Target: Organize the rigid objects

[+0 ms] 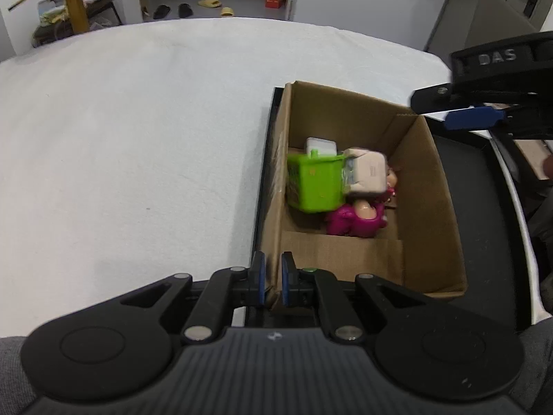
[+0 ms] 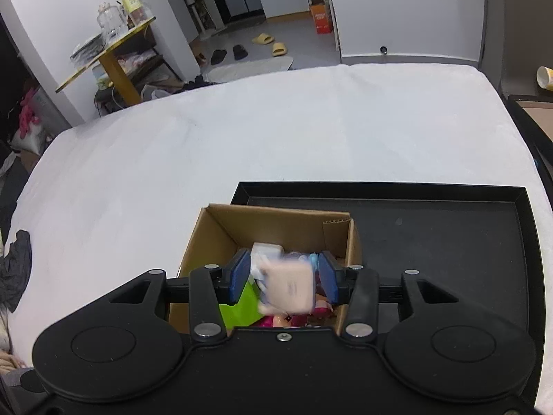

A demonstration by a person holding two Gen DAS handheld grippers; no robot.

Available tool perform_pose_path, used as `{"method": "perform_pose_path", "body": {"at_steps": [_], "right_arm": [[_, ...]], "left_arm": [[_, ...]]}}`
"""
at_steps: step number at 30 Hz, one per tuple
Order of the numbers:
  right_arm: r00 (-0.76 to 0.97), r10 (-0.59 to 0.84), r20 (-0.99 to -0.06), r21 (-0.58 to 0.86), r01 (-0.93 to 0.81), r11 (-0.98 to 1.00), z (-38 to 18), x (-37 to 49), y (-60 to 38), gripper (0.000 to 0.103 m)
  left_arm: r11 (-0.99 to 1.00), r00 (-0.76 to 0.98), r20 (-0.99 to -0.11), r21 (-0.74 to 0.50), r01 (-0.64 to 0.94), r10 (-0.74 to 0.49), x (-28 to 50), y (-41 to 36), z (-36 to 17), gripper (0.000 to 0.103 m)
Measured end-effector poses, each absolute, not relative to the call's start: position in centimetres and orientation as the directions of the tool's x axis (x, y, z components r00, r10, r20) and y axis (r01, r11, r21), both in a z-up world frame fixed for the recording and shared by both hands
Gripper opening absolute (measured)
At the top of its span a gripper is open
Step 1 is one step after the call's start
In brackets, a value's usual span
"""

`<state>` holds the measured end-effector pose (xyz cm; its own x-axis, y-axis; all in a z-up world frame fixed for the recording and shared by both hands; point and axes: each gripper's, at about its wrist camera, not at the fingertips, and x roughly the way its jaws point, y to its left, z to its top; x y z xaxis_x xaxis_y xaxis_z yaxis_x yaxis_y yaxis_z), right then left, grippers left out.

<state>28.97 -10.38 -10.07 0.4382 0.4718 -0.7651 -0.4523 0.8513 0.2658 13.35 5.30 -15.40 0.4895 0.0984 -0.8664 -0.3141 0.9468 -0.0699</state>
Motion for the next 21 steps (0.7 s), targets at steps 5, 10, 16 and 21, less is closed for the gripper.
{"method": "perform_pose_path", "body": {"at_steps": [5,10,16,21], "right_arm": [[0.443,0.471,-0.762,0.273,-0.440,0.855,-9.7,28.7,-11.5,0.044],[0.443,0.470,-0.763,0.288,-0.417,0.862,-9.8,28.0,-12.9,0.044],[0.442,0.474,-0.761,0.317,-0.385,0.867,-10.1,26.4,-14.6,0.049],[0.440,0.480,-0.759,0.337,-0.367,0.867,-10.5,25.4,-16.0,0.054]], "left_arm": [[0.947,0.492,-0.866,-0.078,-0.313,0.091,13.4,5.3,-15.4,0.008],[0.944,0.493,-0.866,-0.087,-0.319,0.087,13.2,5.6,-15.4,0.008],[0.948,0.492,-0.868,-0.099,-0.304,0.067,13.3,5.5,-14.9,0.010],[0.944,0.484,-0.874,-0.118,-0.309,0.049,13.6,5.7,-14.1,0.010]]}}
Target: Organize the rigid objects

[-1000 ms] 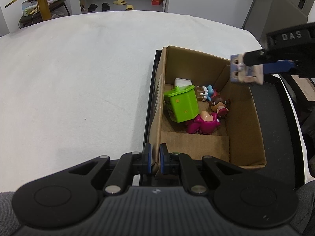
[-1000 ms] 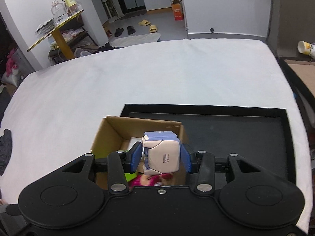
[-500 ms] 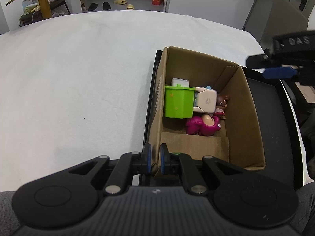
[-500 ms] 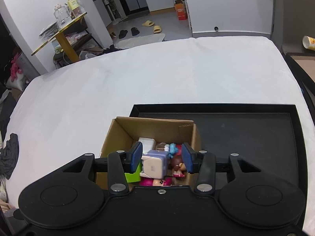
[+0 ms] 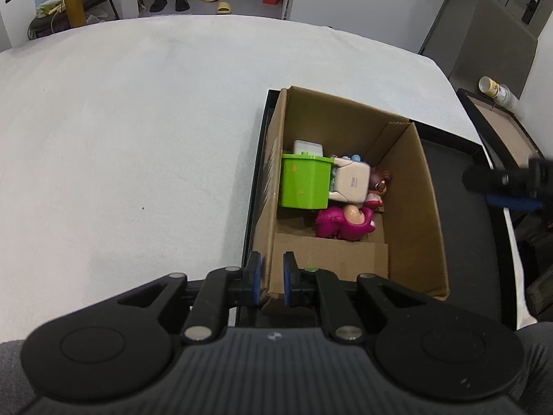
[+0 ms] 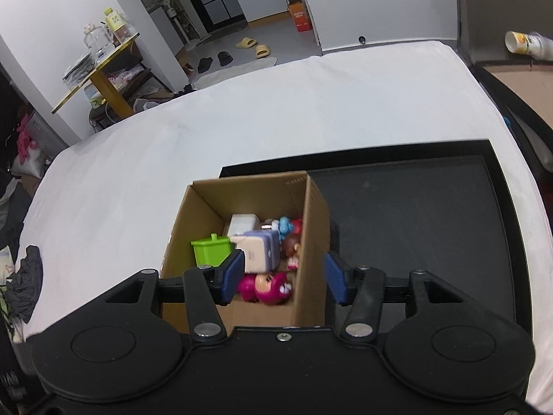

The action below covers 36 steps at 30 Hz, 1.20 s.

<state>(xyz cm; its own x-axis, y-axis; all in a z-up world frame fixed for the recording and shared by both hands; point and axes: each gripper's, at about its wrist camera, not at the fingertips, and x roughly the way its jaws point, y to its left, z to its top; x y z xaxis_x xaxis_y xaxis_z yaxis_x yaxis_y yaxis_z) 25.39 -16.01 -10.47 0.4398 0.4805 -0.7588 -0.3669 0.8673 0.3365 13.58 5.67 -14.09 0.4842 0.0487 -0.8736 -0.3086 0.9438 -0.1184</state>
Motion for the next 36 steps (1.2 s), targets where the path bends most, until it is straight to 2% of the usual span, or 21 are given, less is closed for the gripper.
{"method": "perform_pose_path", "body": {"at_steps": [8,12,18,24,31,36], "right_arm": [[0.449,0.493,-0.745,0.365,-0.344,0.865,-10.7,24.6,-18.2,0.065],[0.458,0.501,-0.734,0.377,-0.339,0.862,-10.6,24.2,-18.9,0.074],[0.484,0.496,-0.721,0.371,-0.335,0.866,-10.0,23.2,-19.7,0.091],[0.498,0.483,-0.720,0.366,-0.319,0.874,-9.9,22.3,-20.5,0.101],[0.527,0.466,-0.711,0.350,-0.310,0.884,-8.9,21.0,-21.3,0.103],[0.543,0.459,-0.704,0.342,-0.307,0.888,-8.1,20.1,-21.8,0.103]], "left_arm": [[0.955,0.485,-0.872,-0.089,-0.282,0.062,13.3,4.7,-12.4,0.011],[0.956,0.491,-0.869,-0.092,-0.279,0.060,13.1,4.6,-11.2,0.015],[0.962,0.515,-0.854,-0.075,-0.261,0.073,12.5,3.9,-9.2,0.037],[0.964,0.544,-0.836,-0.076,-0.255,0.078,11.8,3.4,-7.2,0.059],[0.964,0.578,-0.813,-0.091,-0.252,0.074,10.6,3.1,-5.4,0.085],[0.966,0.604,-0.793,-0.090,-0.243,0.078,9.5,2.8,-4.5,0.092]]}}
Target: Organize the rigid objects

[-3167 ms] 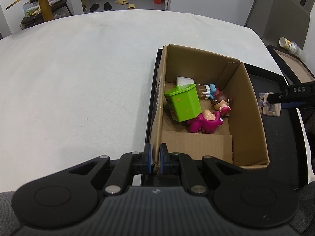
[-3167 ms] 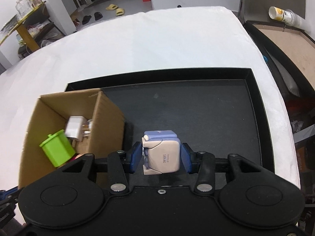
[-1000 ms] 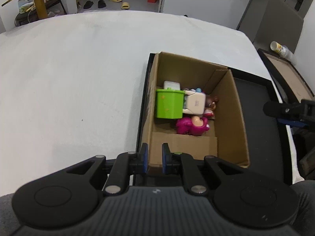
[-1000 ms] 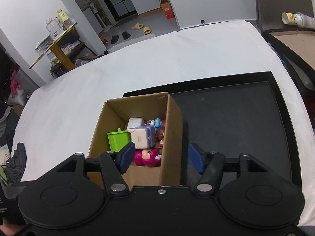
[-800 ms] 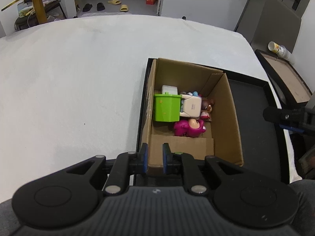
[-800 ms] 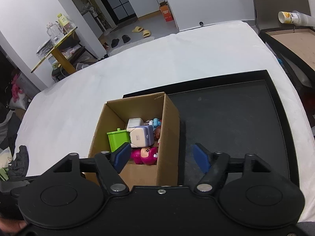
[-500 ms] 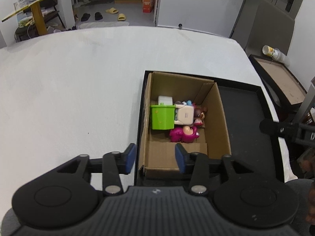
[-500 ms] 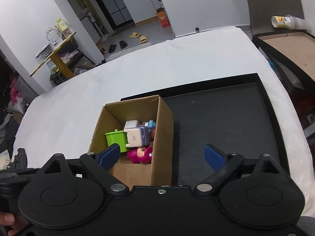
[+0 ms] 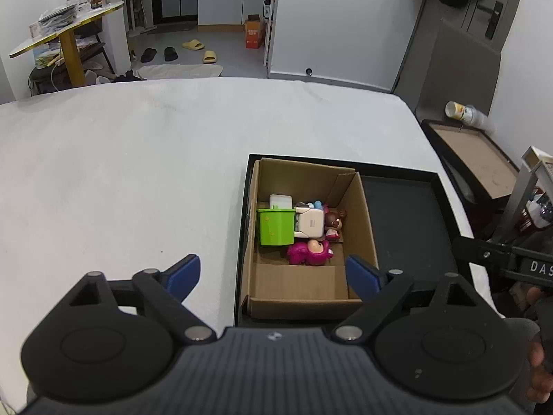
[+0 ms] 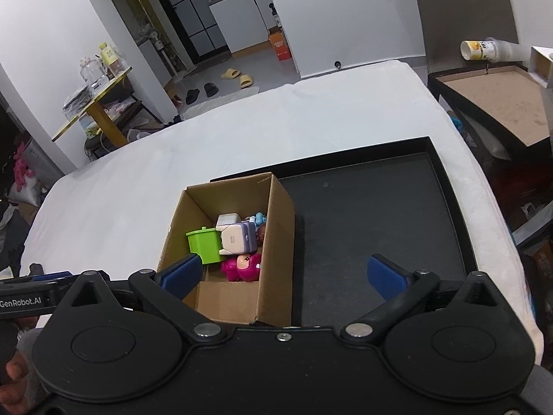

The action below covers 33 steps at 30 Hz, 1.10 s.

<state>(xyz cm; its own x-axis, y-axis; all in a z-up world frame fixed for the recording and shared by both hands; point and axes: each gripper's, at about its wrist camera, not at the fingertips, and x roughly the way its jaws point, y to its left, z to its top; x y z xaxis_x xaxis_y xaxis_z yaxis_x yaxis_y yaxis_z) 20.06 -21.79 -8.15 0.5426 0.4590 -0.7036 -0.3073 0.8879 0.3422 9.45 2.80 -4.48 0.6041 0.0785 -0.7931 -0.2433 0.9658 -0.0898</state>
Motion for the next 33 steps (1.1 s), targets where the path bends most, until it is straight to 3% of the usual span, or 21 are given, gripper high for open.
{"method": "perform_pose_path", "body": {"at_steps": [10,33], "right_arm": [[0.583,0.439,-0.683,0.323,-0.298,0.898,-6.8,17.8,-22.5,0.103],[0.642,0.392,-0.659,0.263,-0.292,0.920,-3.7,12.9,-23.2,0.103]], "left_arm": [[0.958,0.631,-0.773,-0.121,-0.261,0.075,6.6,2.9,-3.0,0.102],[0.967,0.686,-0.724,-0.120,-0.225,0.070,0.9,3.1,1.0,0.102]]}}
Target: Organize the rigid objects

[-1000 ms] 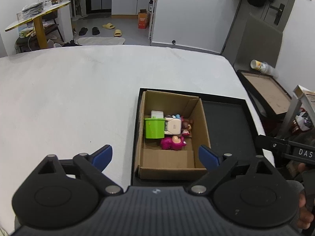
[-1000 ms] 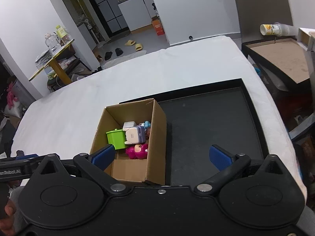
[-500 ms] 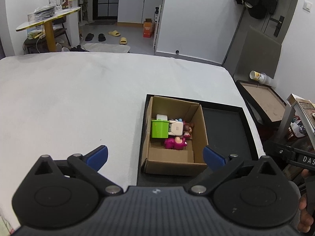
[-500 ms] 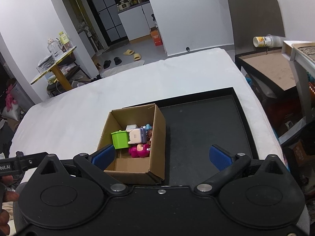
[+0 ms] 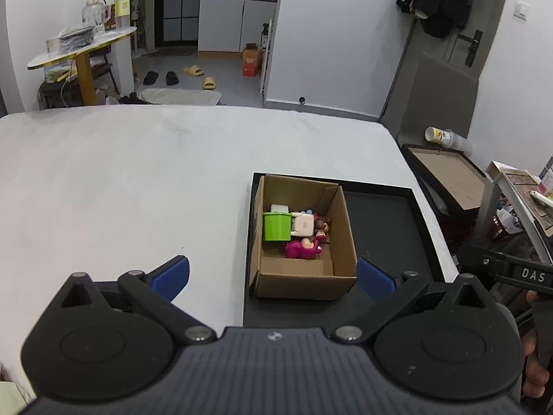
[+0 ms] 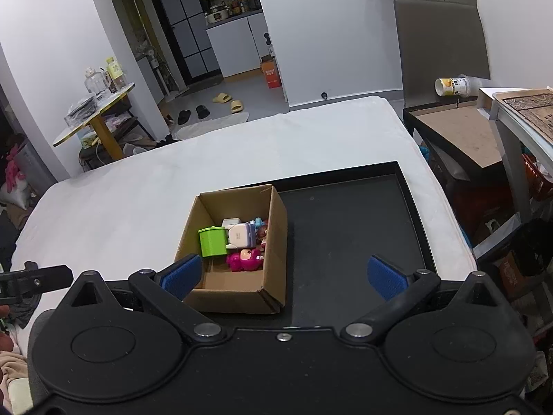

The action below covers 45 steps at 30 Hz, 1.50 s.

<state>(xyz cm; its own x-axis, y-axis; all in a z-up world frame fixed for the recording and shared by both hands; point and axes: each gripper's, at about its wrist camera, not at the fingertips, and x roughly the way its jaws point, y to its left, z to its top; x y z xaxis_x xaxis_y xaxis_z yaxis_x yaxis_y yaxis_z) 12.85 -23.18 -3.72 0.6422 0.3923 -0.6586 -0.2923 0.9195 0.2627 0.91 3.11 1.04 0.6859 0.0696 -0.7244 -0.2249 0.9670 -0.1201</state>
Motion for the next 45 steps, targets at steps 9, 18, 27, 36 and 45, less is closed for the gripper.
{"method": "perform_pose_path", "body": {"at_steps": [9,18,27,36,45], "right_arm": [[0.643,0.399,-0.654,0.262,-0.302,0.916,-2.8,11.2,-23.6,0.103],[0.646,0.399,-0.651,0.257,-0.306,0.917,-2.3,9.6,-24.0,0.103],[0.644,0.398,-0.654,0.235,-0.327,0.915,-1.5,8.5,-24.2,0.103],[0.640,0.388,-0.664,0.221,-0.327,0.919,-1.3,7.9,-24.5,0.103],[0.636,0.387,-0.668,0.217,-0.330,0.919,-1.4,7.8,-24.7,0.103]], "left_arm": [[0.970,0.710,-0.701,-0.117,-0.212,0.071,-0.8,2.9,1.6,0.102],[0.973,0.718,-0.693,-0.118,-0.200,0.064,-2.1,2.8,2.0,0.102],[0.977,0.716,-0.697,-0.115,-0.178,0.048,-3.0,2.3,2.1,0.102],[0.980,0.708,-0.705,-0.106,-0.166,0.043,-3.4,1.5,1.9,0.102],[0.982,0.707,-0.707,-0.113,-0.153,0.029,-3.4,1.0,2.1,0.102]]}}
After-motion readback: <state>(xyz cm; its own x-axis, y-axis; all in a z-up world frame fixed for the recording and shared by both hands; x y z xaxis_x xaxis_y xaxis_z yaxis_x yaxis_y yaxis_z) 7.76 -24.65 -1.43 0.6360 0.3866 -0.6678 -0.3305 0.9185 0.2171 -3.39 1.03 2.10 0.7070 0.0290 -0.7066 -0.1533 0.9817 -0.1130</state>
